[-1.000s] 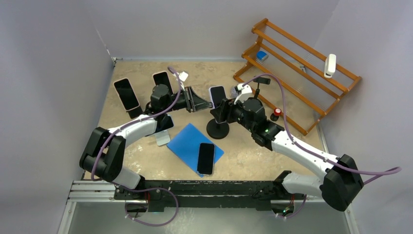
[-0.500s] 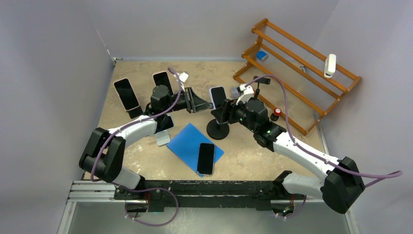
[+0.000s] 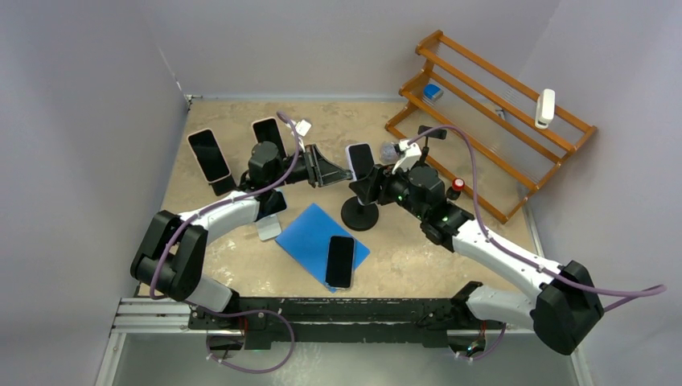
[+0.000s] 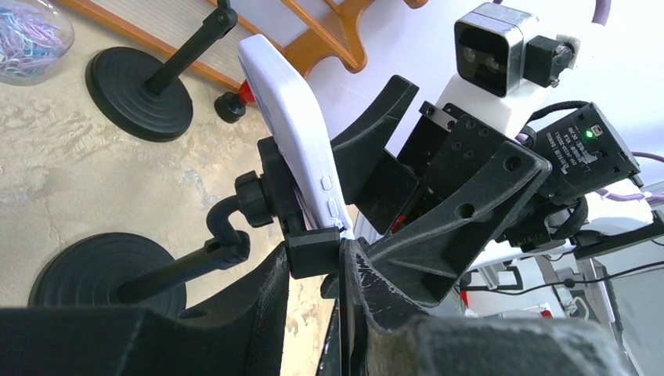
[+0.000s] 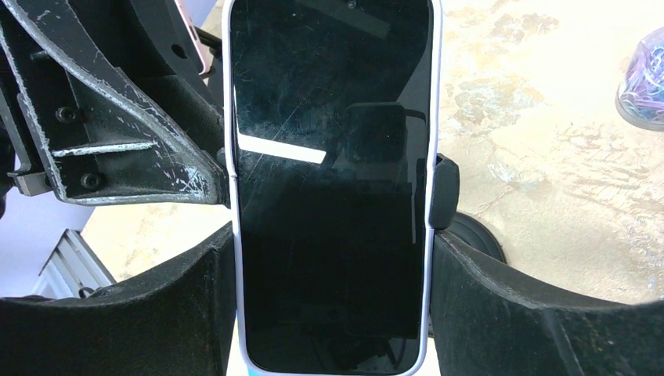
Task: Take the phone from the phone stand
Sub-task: Remove the phone from the phone stand, then place the phone at the center of the board.
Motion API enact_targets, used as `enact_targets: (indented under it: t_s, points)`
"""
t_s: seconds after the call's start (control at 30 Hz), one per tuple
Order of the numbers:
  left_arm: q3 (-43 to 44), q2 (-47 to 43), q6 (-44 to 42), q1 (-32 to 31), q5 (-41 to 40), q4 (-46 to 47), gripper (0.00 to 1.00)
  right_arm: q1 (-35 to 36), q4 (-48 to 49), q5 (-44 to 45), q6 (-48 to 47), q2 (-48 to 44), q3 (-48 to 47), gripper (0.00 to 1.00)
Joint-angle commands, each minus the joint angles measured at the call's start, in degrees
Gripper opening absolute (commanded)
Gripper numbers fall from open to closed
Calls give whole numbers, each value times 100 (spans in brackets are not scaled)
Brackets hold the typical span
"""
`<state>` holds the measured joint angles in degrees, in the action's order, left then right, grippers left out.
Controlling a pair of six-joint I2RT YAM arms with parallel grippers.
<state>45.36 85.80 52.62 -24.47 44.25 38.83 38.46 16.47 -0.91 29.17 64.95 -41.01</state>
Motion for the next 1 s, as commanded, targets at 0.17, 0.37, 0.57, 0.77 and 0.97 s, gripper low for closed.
enact_targets:
  t_s: [0.17, 0.37, 0.57, 0.77, 0.97]
  points:
    - [-333, 293, -682, 338, -1102, -983, 0, -5, 174, -627, 794, -590, 219, 0]
    - [-307, 357, -639, 338, -1020, -884, 0, -4, 263, -703, 785, -622, 285, 0]
    - [-85, 445, -503, 329, -685, -827, 0, 0, 386, -894, 616, -739, 179, 0]
    - [-29, 437, -351, 288, -381, -747, 0, 2, 472, -1195, 540, -861, -49, 0]
    - [-8, 336, -322, 258, -203, -751, 3, 4, 175, -1245, 323, -1098, -253, 0]
